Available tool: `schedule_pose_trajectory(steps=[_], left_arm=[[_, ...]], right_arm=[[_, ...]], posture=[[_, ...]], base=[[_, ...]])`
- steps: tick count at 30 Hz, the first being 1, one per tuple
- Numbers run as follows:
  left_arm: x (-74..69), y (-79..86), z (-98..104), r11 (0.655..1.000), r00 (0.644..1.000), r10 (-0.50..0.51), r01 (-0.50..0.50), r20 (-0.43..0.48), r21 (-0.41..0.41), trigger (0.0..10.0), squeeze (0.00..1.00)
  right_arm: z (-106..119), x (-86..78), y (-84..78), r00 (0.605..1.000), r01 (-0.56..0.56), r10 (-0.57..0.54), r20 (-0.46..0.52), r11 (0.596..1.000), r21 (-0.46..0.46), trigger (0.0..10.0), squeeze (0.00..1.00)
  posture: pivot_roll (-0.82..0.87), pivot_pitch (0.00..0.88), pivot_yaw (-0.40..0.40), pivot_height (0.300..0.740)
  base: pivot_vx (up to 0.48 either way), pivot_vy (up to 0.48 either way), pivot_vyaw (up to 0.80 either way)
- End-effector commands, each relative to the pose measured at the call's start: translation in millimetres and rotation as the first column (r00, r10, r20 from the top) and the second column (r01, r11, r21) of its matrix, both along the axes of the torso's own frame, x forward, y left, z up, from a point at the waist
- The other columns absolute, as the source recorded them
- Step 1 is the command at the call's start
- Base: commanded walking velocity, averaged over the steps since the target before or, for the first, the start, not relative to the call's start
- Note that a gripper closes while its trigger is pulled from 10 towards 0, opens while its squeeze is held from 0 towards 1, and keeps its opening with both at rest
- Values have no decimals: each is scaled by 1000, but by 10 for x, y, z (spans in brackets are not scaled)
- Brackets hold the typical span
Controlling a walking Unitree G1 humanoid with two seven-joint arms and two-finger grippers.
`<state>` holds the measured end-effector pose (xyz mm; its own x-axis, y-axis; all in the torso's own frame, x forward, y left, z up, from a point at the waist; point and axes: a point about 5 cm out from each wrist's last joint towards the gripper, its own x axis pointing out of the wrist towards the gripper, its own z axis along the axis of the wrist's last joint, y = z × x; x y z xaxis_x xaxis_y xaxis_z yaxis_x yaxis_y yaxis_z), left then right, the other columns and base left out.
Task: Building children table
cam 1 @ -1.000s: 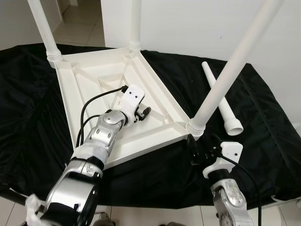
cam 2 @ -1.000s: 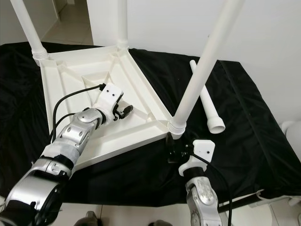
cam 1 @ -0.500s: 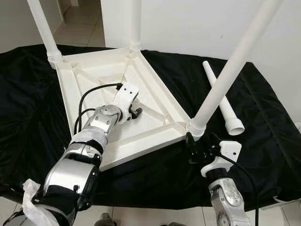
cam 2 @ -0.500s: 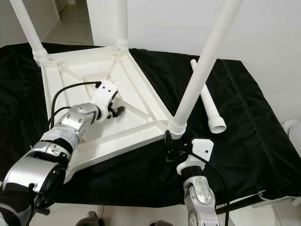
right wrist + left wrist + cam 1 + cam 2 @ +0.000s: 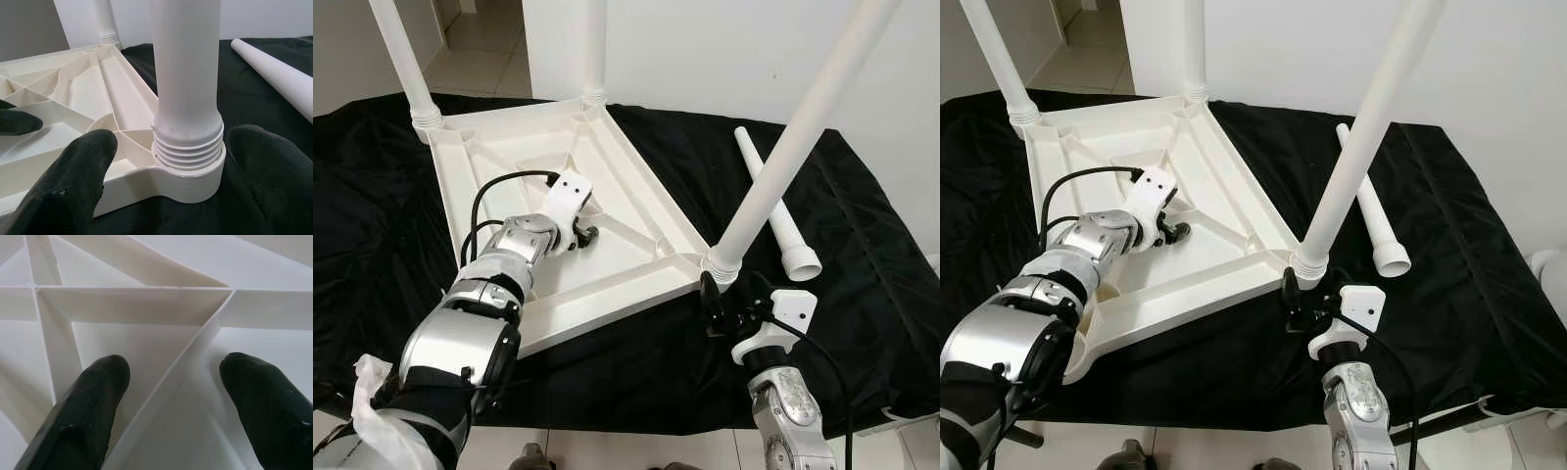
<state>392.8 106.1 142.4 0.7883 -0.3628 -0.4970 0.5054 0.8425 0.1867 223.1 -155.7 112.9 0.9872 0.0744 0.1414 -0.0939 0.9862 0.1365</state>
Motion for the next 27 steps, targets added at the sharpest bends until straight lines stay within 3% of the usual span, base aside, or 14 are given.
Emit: schedule_pose_trajectory(steps=[1,6,7,8,9,10,12,13,26,27], left_arm=[[39,80,-4,975,976,199,-206,85,85,10000,0],[42,3,11,982,983,171,-175,66,64,10000,0],[43,-24,15,984,985,161,-165,62,62,8235,0],[44,-52,21,987,987,150,-153,57,49,4078,0],[44,-52,21,987,987,150,-153,57,49,4078,0],[45,-70,27,989,989,139,-142,55,47,1294,0],[45,-80,31,990,990,132,-135,54,46,1255,0],[43,-116,35,993,993,112,-114,48,41,0,0],[42,-158,37,995,995,89,-91,45,44,0,0],[37,-179,32,996,997,66,-68,47,57,1137,0]], right_arm=[[3,3,-15,1000,4,-4,-2,1000,-9,10000,0],[11,-3,-28,1000,12,-12,0,1000,-13,10000,0],[13,-6,-34,1000,16,-16,1,1000,-15,10000,0],[15,-7,-37,1000,20,-20,1,1000,-16,10000,0],[15,-7,-37,1000,20,-20,1,1000,-16,10000,0],[16,-8,-38,1000,22,-22,1,1000,-17,10000,0],[15,-8,-38,1000,23,-23,1,1000,-17,10000,0],[13,-14,-41,1000,30,-30,0,999,-16,10000,0],[-6,-28,-31,999,42,-42,-4,999,-18,10000,0],[-7,-28,-26,999,41,-41,-5,999,-17,10000,0]], posture=[[-15,8,-41,740],[-29,9,-35,740],[-32,9,-33,740],[-35,8,-28,740],[-35,8,-28,740],[-38,8,-26,740],[-38,8,-26,740],[-42,8,-20,740],[-42,13,-8,740],[-42,13,-7,740]], base=[[0,0,0],[0,0,0],[0,0,0],[0,0,0],[0,0,0],[0,0,0],[0,0,0],[0,0,0],[0,0,0],[0,0,0]])
